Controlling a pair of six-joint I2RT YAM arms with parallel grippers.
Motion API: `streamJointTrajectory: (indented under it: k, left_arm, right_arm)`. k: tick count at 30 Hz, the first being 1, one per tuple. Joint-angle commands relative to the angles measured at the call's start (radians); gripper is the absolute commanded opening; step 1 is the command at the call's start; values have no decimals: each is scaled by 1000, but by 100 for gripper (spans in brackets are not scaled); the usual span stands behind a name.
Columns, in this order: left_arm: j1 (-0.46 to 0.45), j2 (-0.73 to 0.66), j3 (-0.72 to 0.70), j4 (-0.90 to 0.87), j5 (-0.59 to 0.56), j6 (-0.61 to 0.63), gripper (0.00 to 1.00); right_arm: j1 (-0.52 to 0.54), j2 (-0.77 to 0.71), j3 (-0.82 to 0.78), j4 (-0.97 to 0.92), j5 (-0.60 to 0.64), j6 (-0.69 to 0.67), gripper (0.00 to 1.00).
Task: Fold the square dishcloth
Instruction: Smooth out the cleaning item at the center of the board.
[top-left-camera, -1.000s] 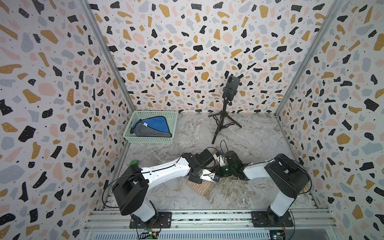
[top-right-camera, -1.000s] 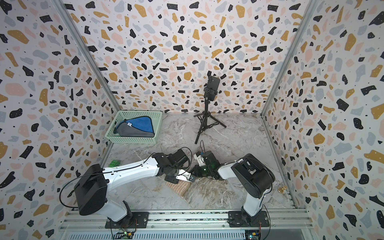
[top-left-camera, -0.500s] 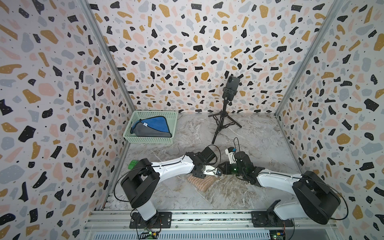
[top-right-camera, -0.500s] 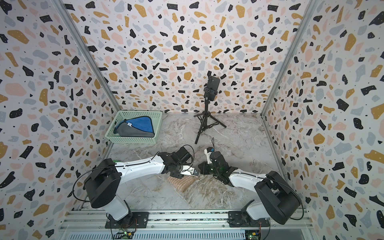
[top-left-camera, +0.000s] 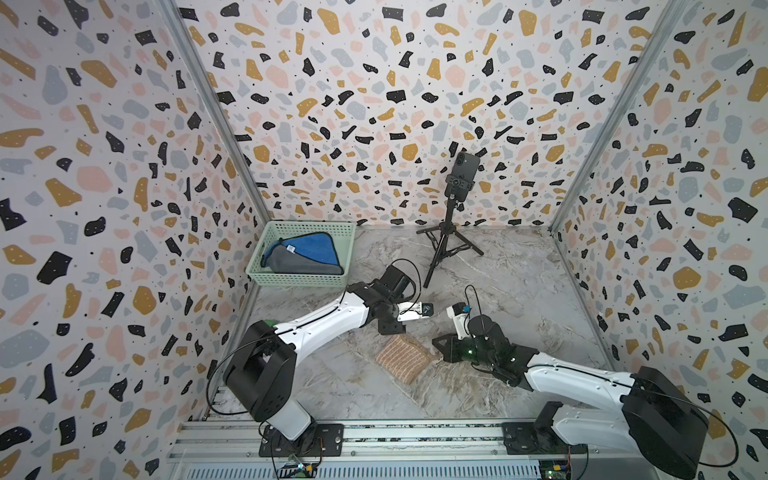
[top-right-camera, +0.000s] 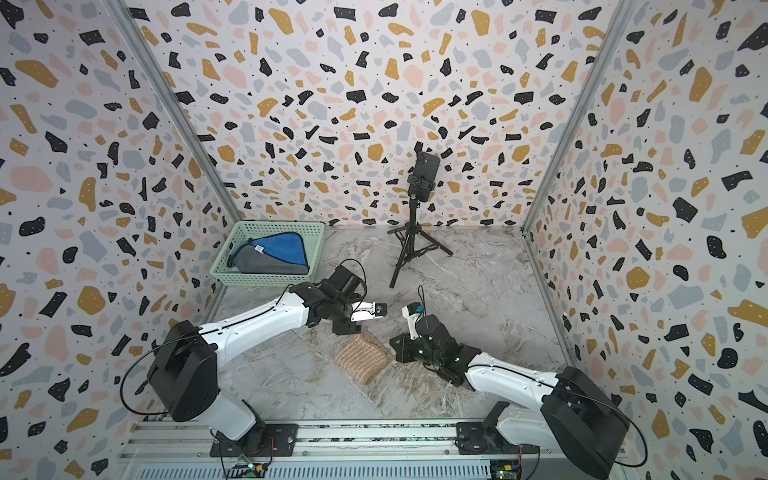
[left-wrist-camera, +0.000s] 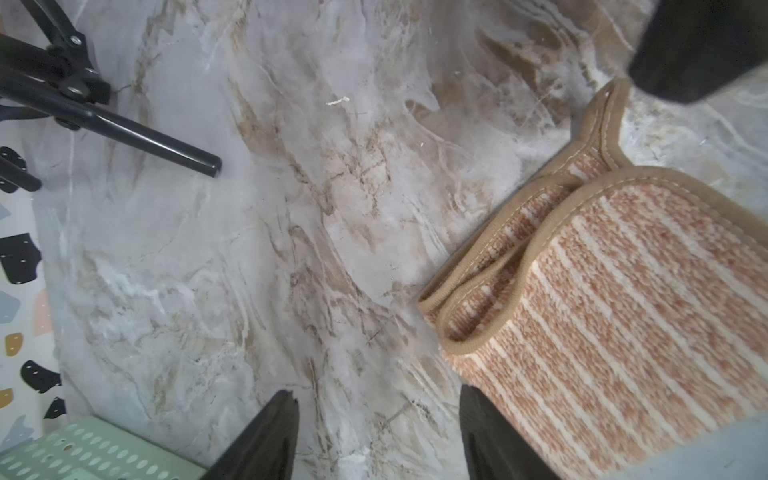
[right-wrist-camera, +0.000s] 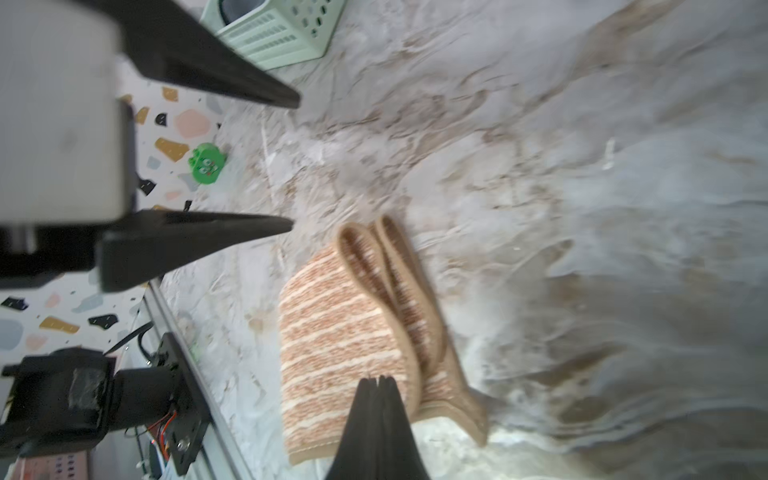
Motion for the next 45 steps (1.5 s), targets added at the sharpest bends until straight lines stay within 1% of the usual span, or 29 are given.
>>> streamJointTrajectory:
  k: [1, 3, 5, 8, 10, 12, 15, 19, 23, 25, 27, 30, 32, 34, 36, 38, 40, 42, 45]
  left_arm:
    - [9, 52, -4, -63, 63, -33, 63]
    - [25, 75, 9, -81, 111, -56, 64]
    - [39, 106, 30, -97, 150, -79, 64]
    - [49, 161, 67, -97, 146, -126, 62]
    - [53, 200, 101, -116, 147, -141, 58]
    - [55, 243, 134, -138, 136, -163, 50]
    - [55, 286, 183, -173, 114, -197, 46]
    - [55, 305, 184, -171, 116, -203, 44]
    - [55, 339, 188, -167, 72, -214, 38]
    - [55, 354, 190, -153, 36, -221, 38]
    - [55, 358, 190, -139, 17, -227, 41]
    - [55, 336, 187, -135, 22, -239, 49]
    - [58, 304, 186, -143, 24, -247, 55]
    - [70, 261, 196, -169, 37, -260, 60]
    - [103, 209, 206, -197, 92, -275, 63]
    - [138, 150, 216, -231, 153, -292, 64]
    - [167, 97, 218, -278, 201, -293, 64]
    - [182, 54, 191, -300, 228, -276, 64]
    - [185, -5, 120, -295, 216, -268, 64]
  right_arm:
    - [95, 30, -18, 73, 74, 58, 0]
    - [144, 68, -24, 132, 98, 82, 0]
    - [173, 102, -35, 203, 118, 107, 0]
    - [175, 165, -48, 306, 127, 131, 0]
    - [206, 213, -57, 377, 127, 148, 0]
    - [216, 257, -54, 426, 131, 147, 0]
    - [225, 311, -43, 453, 164, 128, 0]
    - [228, 384, -43, 472, 201, 113, 0]
    - [228, 427, -80, 480, 246, 117, 0]
    - [228, 427, -100, 468, 262, 121, 0]
    - [228, 414, -107, 428, 273, 114, 0]
    - [228, 363, -103, 362, 272, 87, 0]
    - [229, 286, -75, 252, 272, 52, 0]
    - [237, 212, -47, 163, 287, 23, 0]
    - [250, 149, -7, 64, 306, -14, 0]
    - [259, 118, 25, 18, 311, -35, 0]
    - [268, 120, 61, 1, 290, -57, 0]
    - [279, 161, 106, 0, 258, -79, 0]
    - [299, 257, 158, 21, 219, -110, 0]
